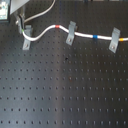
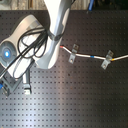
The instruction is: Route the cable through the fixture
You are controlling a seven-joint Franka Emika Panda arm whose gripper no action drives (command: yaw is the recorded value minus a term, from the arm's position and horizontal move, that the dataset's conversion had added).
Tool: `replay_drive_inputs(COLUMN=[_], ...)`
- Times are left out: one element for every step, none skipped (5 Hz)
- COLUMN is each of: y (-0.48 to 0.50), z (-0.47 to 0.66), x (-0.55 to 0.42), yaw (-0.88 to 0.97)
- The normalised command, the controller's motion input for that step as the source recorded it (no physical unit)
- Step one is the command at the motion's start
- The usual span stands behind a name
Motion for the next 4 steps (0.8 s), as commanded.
replay_drive_inputs(y=[0.0,0.073,-0.122,-0.097], z=[-0.07,-0.02,-0.24,-0.28], x=[0.0,0.066,0.056,0.007], yaw=[0.0,0.0,0.0,0.0])
